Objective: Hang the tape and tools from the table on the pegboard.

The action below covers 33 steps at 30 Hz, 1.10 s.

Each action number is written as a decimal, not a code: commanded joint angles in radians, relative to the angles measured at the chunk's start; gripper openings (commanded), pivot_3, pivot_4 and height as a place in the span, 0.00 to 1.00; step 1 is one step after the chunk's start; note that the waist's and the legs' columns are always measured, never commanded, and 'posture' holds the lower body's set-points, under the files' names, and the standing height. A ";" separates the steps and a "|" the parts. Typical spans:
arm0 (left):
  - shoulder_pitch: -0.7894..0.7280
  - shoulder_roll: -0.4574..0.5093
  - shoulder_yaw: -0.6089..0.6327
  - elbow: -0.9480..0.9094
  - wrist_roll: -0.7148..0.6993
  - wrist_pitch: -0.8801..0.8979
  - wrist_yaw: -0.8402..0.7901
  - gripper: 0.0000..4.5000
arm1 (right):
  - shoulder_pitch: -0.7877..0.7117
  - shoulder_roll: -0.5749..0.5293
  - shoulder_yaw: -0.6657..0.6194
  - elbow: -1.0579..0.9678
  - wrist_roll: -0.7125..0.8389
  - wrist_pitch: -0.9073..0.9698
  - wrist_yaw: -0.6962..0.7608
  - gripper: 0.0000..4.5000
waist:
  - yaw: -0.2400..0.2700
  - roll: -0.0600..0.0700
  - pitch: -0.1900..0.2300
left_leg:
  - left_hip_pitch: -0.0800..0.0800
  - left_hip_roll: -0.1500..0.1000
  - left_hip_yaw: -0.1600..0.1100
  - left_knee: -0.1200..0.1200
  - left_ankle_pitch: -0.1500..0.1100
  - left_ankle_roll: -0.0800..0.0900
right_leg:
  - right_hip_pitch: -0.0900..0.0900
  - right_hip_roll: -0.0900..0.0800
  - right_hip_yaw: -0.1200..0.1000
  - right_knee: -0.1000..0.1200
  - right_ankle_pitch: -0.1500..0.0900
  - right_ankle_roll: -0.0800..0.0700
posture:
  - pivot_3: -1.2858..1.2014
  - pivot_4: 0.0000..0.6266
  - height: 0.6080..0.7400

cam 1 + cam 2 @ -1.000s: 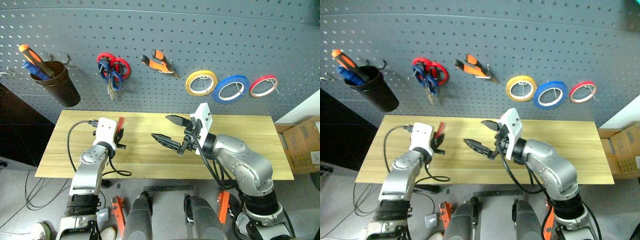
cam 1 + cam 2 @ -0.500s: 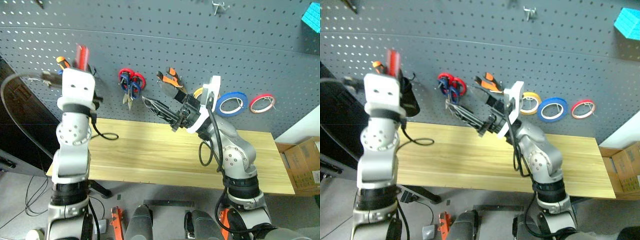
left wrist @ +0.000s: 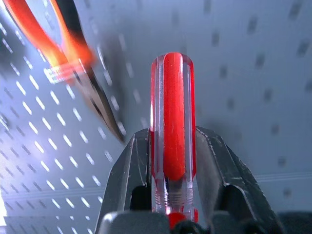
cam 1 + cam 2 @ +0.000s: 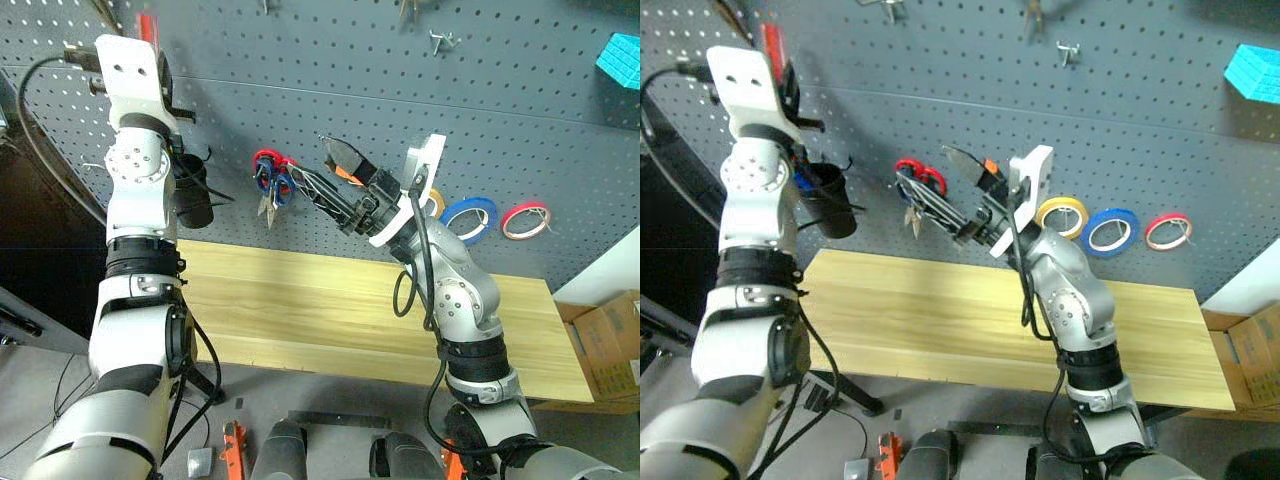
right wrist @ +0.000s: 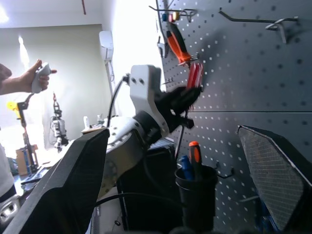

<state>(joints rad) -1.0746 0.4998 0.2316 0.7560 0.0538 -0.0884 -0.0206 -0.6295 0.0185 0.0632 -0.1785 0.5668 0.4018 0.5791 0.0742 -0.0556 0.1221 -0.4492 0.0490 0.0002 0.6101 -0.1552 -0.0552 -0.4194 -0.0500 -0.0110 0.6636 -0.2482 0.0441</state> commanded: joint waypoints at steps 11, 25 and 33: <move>0.052 -0.050 0.060 0.181 -0.114 -0.050 0.032 0.19 | 0.047 -0.057 -0.008 -0.100 -0.003 0.003 -0.044 1.00 | -0.023 0.000 -0.001 | 0.000 0.000 0.000 0.001 0.000 0.000 | 0.000 0.000 0.000 0.001 0.000 0.000 | 0.55 0.03 1.00; 0.174 -0.107 0.072 -0.117 -0.177 0.084 0.066 0.99 | 0.043 -0.066 0.005 -0.087 -0.006 -0.002 -0.041 1.00 | -0.033 0.000 -0.003 | 0.015 0.000 0.000 0.001 0.000 0.000 | 0.015 0.000 0.001 0.001 0.001 -0.001 | 0.56 0.03 1.00; 0.332 -0.174 0.018 -0.625 -0.268 0.315 0.003 0.99 | 0.099 -0.153 0.013 -0.165 -0.063 0.018 -0.074 1.00 | -0.036 0.000 -0.012 | 0.015 0.000 0.000 0.001 0.001 0.001 | 0.015 -0.001 0.002 0.001 0.001 -0.001 | 0.56 0.03 1.00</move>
<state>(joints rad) -0.7413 0.3322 0.2762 0.2731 -0.1941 0.1913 0.0035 -0.5379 -0.1193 0.0811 -0.2926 0.5280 0.4219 0.5296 0.0378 -0.0559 0.1106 -0.4341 0.0490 0.0005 0.6111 -0.1547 -0.0543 -0.4046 -0.0505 -0.0092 0.6648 -0.2470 0.0429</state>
